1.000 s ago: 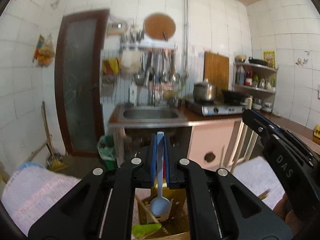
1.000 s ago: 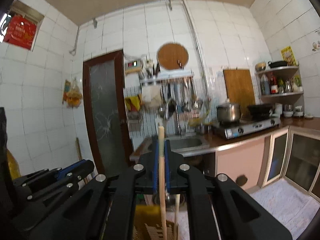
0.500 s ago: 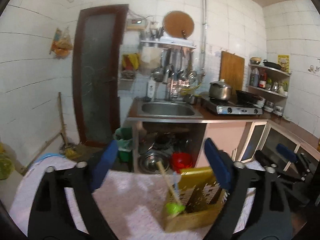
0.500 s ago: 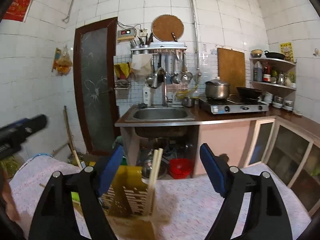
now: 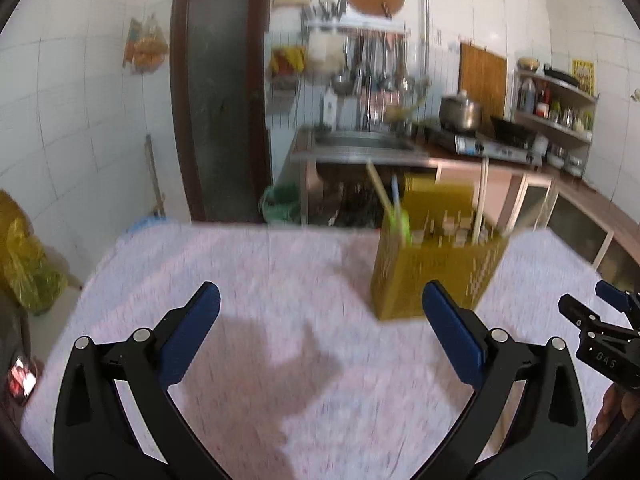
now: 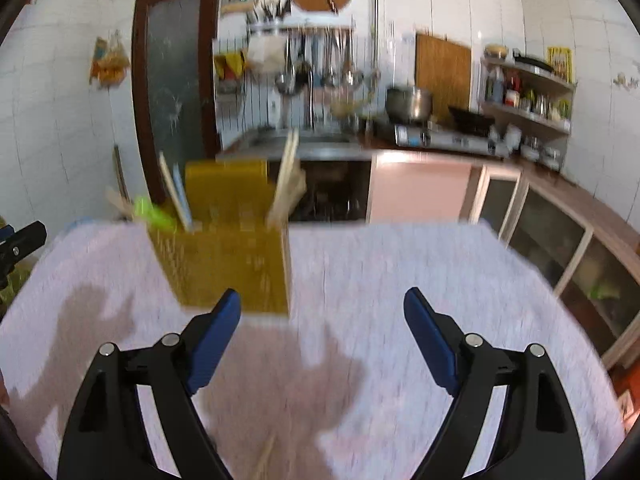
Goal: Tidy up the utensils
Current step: 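Open both tools to release the items and withdraw from the holder, then close the left tool on the metal spoon while the right tool grasps a chopstick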
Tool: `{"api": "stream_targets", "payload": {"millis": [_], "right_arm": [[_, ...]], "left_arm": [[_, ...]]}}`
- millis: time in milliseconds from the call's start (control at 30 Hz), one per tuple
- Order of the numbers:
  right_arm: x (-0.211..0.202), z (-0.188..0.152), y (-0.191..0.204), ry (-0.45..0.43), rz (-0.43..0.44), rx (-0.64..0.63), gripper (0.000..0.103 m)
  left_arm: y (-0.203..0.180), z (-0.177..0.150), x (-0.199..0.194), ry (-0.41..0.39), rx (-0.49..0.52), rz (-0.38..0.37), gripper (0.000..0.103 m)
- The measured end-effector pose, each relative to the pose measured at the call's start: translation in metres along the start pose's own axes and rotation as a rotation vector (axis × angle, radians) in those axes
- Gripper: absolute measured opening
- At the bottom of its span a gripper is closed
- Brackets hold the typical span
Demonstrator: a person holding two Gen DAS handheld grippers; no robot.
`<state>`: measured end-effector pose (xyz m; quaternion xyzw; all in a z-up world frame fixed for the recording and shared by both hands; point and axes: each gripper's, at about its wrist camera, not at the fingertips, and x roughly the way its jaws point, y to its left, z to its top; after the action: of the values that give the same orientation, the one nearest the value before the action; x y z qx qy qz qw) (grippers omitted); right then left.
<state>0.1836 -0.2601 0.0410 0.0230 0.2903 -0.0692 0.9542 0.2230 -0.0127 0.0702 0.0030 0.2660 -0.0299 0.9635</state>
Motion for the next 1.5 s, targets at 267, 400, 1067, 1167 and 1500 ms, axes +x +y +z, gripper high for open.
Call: {"api": "stream_targets", "payload": {"millis": [267,400,1067,1167,1500], "right_arm": [[0.033,-0.074,0.014,0.221,-0.018,0.007,0.081],[0.036,-0.09,0.026,0.276,-0.002,-0.009,0.062],[0.038,-0.084,-0.022,0.312,0.122,0.003,0.01],[0.041,-0.082,-0.033,0.311,0.116,-0.001,0.01],[0.046,-0.082,-0.033,0.295,0.103,-0.002,0.01]], "left_arm": [[-0.002,-0.074,0.037,0.17,0.013,0.016,0.098],[-0.004,-0.091,0.048,0.207,0.015,0.018,0.098],[-0.083,-0.109,0.046,0.325,0.068,-0.137,0.098],[-0.096,-0.116,0.049,0.358,0.077,-0.149,0.098],[-0.122,-0.125,0.059,0.395,0.142,-0.138,0.062]]}}
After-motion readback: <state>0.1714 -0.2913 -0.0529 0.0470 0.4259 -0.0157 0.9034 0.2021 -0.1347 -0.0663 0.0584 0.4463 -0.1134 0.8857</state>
